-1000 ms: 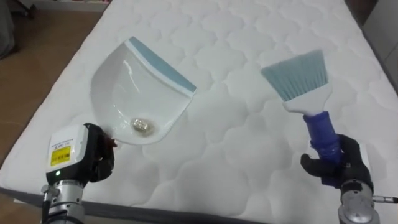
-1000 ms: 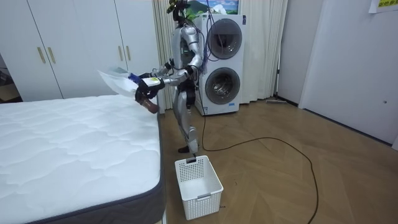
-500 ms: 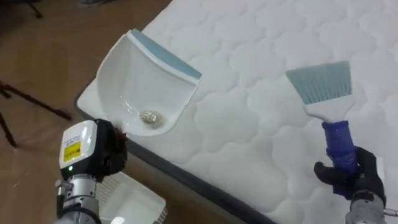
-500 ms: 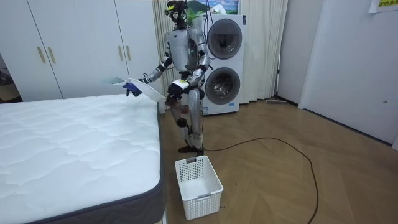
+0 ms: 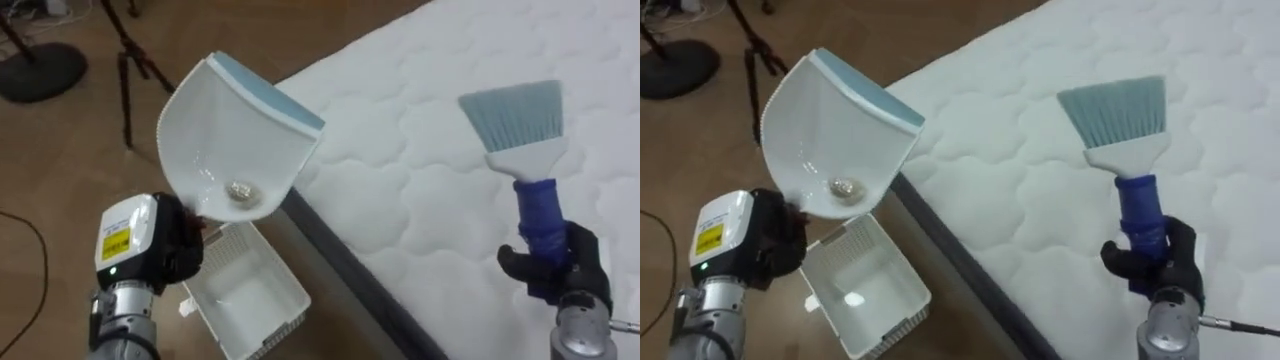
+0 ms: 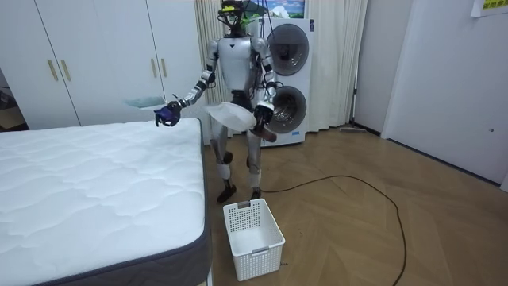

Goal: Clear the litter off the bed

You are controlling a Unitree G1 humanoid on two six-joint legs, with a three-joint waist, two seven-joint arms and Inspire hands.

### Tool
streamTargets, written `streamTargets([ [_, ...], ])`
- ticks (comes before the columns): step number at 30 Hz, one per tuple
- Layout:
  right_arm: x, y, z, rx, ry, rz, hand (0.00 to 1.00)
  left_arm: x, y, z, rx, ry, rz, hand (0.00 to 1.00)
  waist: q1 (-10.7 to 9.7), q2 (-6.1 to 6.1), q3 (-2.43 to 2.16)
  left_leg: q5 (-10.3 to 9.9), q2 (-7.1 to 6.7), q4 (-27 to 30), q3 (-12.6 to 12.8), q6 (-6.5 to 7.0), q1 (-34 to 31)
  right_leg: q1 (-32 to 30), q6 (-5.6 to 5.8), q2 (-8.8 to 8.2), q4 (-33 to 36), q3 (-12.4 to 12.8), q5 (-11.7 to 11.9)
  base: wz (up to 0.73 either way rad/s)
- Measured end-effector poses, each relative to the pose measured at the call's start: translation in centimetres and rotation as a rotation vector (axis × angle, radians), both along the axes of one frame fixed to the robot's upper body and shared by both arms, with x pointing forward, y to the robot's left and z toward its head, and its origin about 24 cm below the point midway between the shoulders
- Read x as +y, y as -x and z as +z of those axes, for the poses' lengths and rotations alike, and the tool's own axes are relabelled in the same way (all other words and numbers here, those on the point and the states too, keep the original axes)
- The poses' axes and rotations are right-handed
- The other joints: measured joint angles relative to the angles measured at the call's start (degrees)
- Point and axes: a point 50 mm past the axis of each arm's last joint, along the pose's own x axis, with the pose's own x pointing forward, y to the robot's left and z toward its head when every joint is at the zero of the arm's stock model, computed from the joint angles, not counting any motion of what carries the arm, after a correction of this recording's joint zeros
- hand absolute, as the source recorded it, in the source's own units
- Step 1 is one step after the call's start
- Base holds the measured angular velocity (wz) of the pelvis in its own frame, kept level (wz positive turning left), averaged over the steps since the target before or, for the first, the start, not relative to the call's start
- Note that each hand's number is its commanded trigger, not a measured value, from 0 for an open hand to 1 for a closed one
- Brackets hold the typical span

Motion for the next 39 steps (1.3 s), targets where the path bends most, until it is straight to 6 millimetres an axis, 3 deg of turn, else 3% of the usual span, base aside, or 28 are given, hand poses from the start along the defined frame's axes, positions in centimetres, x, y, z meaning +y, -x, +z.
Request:
streamTargets([
  [1,-0.2,0.2,0.0,0.0,0.008,-0.012,0.0,-0.1,0.1,-0.1,0.005,0.001,-0.002,1.0,-0.4,-0.22,-0.22,0.2,-0.51,0.03,-1.22,-0.32,-0.07,0.61,-0.47,-0.15,0.44,-0.32,-0.75,1.4],
  [2,-0.7,0.4,0.2,-0.01,0.024,-0.04,0.0,-0.3,0.0,0.0,0.0,0.003,-0.012,1.0,-0.14,-0.47,-0.74,0.46,-0.43,-0.25,-1.16,-0.78,0.29,1.57,-0.18,-0.16,-0.18,-2.38,-1.78,0.75],
  [3,-0.9,0.4,0.4,-0.019,0.03,-0.048,0.0,-0.4,-0.1,0.1,-0.008,0.005,-0.018,1.0,0.09,-0.28,-0.84,0.62,-0.18,-0.51,-1.05,-1.02,0.35,2.22,-0.38,-0.19,-0.57,-3.49,-1.87,0.8],
  [6,-1.4,0.2,1.6,-0.076,0.046,-0.063,0.0,-0.5,-0.2,0.4,-0.025,0.01,-0.028,1.0,1.52,-0.61,-0.6,1.93,0.25,-2.95,-1.08,-1.98,1.37,4.68,-1.55,-0.14,-1.67,-6.71,-2.08,0.6],
  [10,-1.2,-0.1,1.9,-0.089,0.052,-0.043,0.0,-0.8,-0.2,0.6,-0.033,0.017,-0.034,1.0,1.96,-0.96,-0.47,2.31,0.24,-4.42,-2.44,-2.44,2.05,7.11,-1.62,0.61,-4.2,-8.89,-2.04,0.31],
  [15,-0.5,-0.1,1.6,-0.078,0.039,-0.01,0.0,-0.9,-0.2,0.5,-0.026,0.021,-0.035,1.0,2.95,-1.32,-0.37,2.39,-0.42,-5.79,-3.63,-2.44,2.35,8.09,-1.23,0.58,-5.69,-10.22,-2.35,0.21],
  [21,0.9,-0.1,0.8,-0.035,0.005,0.084,0.0,-0.7,0.3,-0.1,0.034,0.019,-0.011,1.0,4.6,-2.23,-0.08,2.4,-0.76,-6.74,-5.52,-2.42,3.03,9.51,-0.86,0.73,-5.99,-10.15,-2.57,0.25],
  [25,0.7,0.5,0.1,0.002,0.005,0.071,0.0,-0.9,0.6,-0.6,0.077,0.024,-0.016,1.0,4.49,-2.34,-0.05,2.39,-1.04,-5.3,-5.01,-2.41,1.08,10.23,-0.86,0.77,-6.37,-11.9,-2.57,0.64],
  [27,0.6,1.0,-0.5,0.033,0.002,0.063,0.0,-0.9,0.6,-0.6,0.082,0.026,-0.016,1.0,4.61,-2.37,-0.03,2.58,-1.09,-4.94,-3.35,-2.1,-0.13,10.26,-0.25,0.63,-6.39,-12.28,-2.94,0.59],
  [30,0.6,1.2,-1.1,0.074,0.014,0.069,0.0,-0.7,0.5,-0.6,0.095,0.019,-0.02,1.0,4.83,-1.57,0.27,2.82,-1.51,-3.6,-2.94,-1.71,-2.49,9.7,0.08,0.44,-6.31,-12.24,-3.19,0.47],
  [34,0.6,0.8,-1.0,0.078,0.032,0.08,0.0,0.2,0.7,-0.7,0.118,-0.005,-0.017,1.0,4.8,-0.23,0.52,3.08,-1.72,-2.82,-0.38,-1.02,-4.11,8.42,0.7,-0.38,-5.05,-12.22,-3.71,0.15],
  [35,0.3,0.8,-0.9,0.078,0.039,0.08,0.0,0.4,0.5,-0.5,0.124,-0.011,-0.022,1.0,4.64,0.42,0.46,2.81,-1.7,-1.92,0.36,-0.54,-5.08,7.32,0.76,-0.69,-3.63,-12.16,-4.03,0.09],
  [38,0.1,1.0,-1.0,0.089,0.046,0.072,0.0,1.4,-0.5,0.5,0.119,-0.042,-0.052,1.0,4.32,0.9,0.51,2.55,-2.6,-1.08,1.24,0.7,-6.28,3.23,0.99,-3.27,5.15,-11.55,-6.26,0.2],
  [39,-0.2,1.1,-1.1,0.097,0.056,0.061,0.0,1.7,-1.3,1.2,0.107,-0.058,-0.077,1.0,4.13,1.62,0.9,2.11,-2.59,0.11,1.23,1.42,-6.85,1.09,0.99,-4.03,10.08,-10.66,-6.28,0.33],
])
